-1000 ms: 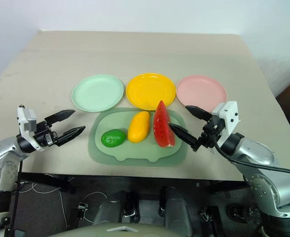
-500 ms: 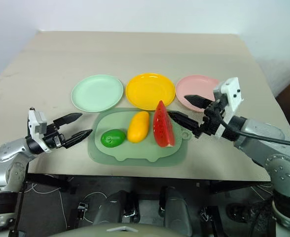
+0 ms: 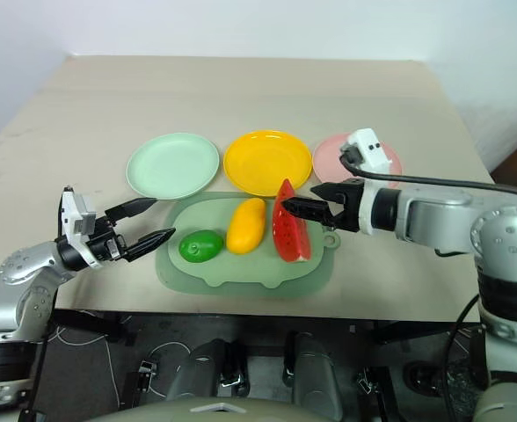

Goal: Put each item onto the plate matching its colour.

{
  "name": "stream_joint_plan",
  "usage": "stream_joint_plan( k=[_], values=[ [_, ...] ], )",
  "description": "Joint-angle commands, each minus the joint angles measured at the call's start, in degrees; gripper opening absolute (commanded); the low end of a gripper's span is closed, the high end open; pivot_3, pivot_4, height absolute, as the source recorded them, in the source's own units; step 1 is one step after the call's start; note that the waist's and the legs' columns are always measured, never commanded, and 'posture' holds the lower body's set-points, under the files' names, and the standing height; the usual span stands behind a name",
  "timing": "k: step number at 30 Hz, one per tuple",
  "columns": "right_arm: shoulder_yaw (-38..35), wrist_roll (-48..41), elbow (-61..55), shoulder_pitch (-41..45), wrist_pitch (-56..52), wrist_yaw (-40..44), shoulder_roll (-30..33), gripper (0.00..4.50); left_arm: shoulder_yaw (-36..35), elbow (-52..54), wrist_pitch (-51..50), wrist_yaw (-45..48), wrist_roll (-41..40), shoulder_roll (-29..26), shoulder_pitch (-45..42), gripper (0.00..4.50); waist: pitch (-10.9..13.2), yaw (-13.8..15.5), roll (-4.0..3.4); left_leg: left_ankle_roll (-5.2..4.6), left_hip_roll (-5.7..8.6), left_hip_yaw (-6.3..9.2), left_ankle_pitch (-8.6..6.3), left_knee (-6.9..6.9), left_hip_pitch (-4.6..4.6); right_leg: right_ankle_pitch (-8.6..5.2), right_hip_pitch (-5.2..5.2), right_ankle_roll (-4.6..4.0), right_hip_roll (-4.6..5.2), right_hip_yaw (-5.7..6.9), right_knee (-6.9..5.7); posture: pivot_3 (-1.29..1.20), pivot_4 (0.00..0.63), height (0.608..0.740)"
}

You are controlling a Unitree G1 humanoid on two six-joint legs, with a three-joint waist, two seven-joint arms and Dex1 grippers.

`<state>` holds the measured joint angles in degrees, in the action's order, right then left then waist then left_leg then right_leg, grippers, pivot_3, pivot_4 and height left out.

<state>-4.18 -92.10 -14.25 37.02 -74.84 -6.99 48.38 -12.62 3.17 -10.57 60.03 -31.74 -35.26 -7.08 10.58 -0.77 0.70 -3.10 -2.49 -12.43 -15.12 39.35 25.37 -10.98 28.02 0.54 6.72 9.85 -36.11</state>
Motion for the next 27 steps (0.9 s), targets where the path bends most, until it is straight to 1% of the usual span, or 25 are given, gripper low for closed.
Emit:
stream_joint_plan(
  k=[1,3,6,8,10,16,19,22,24,25,27],
  values=[
    [3.4,-4.6,4.1,2.7,-1.1,-6.4,-0.3,4.50,-0.6,-0.5,1.8,0.5,0.1,0.2,-0.4,4.49,0.0,0.0,0.00,0.00,0.00,0.00,0.00,0.01,0.00,0.00,0.00,0.00,0.01,0.00,0.00,0.00,0.150,0.696],
    [4.8,-7.2,5.4,3.8,-0.8,-8.1,-0.4,4.50,-0.6,-1.3,2.6,0.9,0.3,0.2,-0.3,4.49,0.0,0.0,0.00,0.00,0.00,-0.02,0.00,0.01,0.01,0.02,0.01,0.03,0.01,0.00,0.00,0.00,0.150,0.696],
    [9.2,-9.2,8.8,5.8,-0.8,-12.8,-2.9,4.50,-0.8,-3.4,4.4,2.0,0.6,0.2,0.1,4.49,0.0,-0.2,-0.01,0.00,-0.01,-0.03,0.00,0.01,0.00,0.05,0.01,0.09,-0.02,0.00,-0.03,0.00,0.150,0.696],
    [12.6,-8.6,11.9,7.0,-1.0,-17.1,-6.1,4.50,-0.8,-5.0,5.9,2.6,1.0,0.5,0.1,4.49,0.0,-0.3,-0.01,0.00,-0.03,-0.05,0.01,0.01,-0.01,0.06,0.01,0.11,-0.04,-0.01,-0.04,0.00,0.150,0.696],
    [14.4,-7.7,13.6,8.2,-1.9,-19.1,-7.8,4.50,-0.7,-6.0,6.8,2.9,1.2,0.8,0.1,4.49,0.0,-0.4,-0.01,0.01,-0.05,-0.07,0.02,0.01,-0.03,0.07,0.01,0.11,-0.06,-0.01,-0.08,0.00,0.150,0.696],
    [16.4,-4.3,18.3,10.8,-5.0,-22.1,-9.6,4.50,-0.6,-6.8,8.4,3.0,1.6,1.3,0.4,4.49,-0.1,-0.1,0.01,0.01,-0.04,-0.10,0.02,0.02,0.00,0.07,0.03,0.12,-0.04,-0.01,-0.09,0.00,0.150,0.696],
    [16.1,-2.2,19.3,11.6,-6.5,-21.6,-10.1,4.50,-0.9,-6.5,8.6,2.9,1.5,1.4,1.0,4.49,-0.1,-0.3,-0.02,0.01,-0.04,-0.12,0.02,0.03,-0.01,0.07,0.03,0.12,-0.04,-0.03,-0.10,0.00,0.150,0.696],
    [15.9,0.3,18.9,11.8,-8.4,-21.1,-10.2,3.90,-1.1,-5.8,8.5,2.5,1.6,1.4,1.6,4.50,-0.1,-0.2,-0.03,0.01,-0.06,-0.12,0.02,0.03,-0.01,0.07,0.04,0.13,-0.05,-0.03,-0.11,0.00,0.150,0.696],
    [15.3,1.2,18.8,11.7,-9.0,-20.8,-10.3,3.29,-1.1,-5.4,8.4,2.3,1.6,1.2,1.9,4.50,-0.1,-0.2,-0.03,0.01,-0.06,-0.12,0.02,0.03,-0.01,0.07,0.04,0.13,-0.05,-0.03,-0.11,0.00,0.150,0.696],
    [15.1,1.5,18.6,11.6,-9.3,-20.5,-10.4,3.09,-1.1,-5.3,8.4,2.1,1.6,1.2,1.9,4.50,-0.1,-0.1,-0.03,0.01,-0.06,-0.12,0.02,0.03,-0.01,0.07,0.03,0.13,-0.05,-0.03,-0.10,0.00,0.150,0.696],
    [14.5,2.2,18.2,11.5,-10.0,-19.9,-10.6,3.08,-0.9,-4.8,8.0,1.7,1.6,1.1,1.9,4.50,-0.1,0.0,-0.04,0.01,-0.06,-0.12,0.02,0.03,-0.01,0.07,0.02,0.13,-0.04,-0.03,-0.10,0.00,0.150,0.696]
  ],
)
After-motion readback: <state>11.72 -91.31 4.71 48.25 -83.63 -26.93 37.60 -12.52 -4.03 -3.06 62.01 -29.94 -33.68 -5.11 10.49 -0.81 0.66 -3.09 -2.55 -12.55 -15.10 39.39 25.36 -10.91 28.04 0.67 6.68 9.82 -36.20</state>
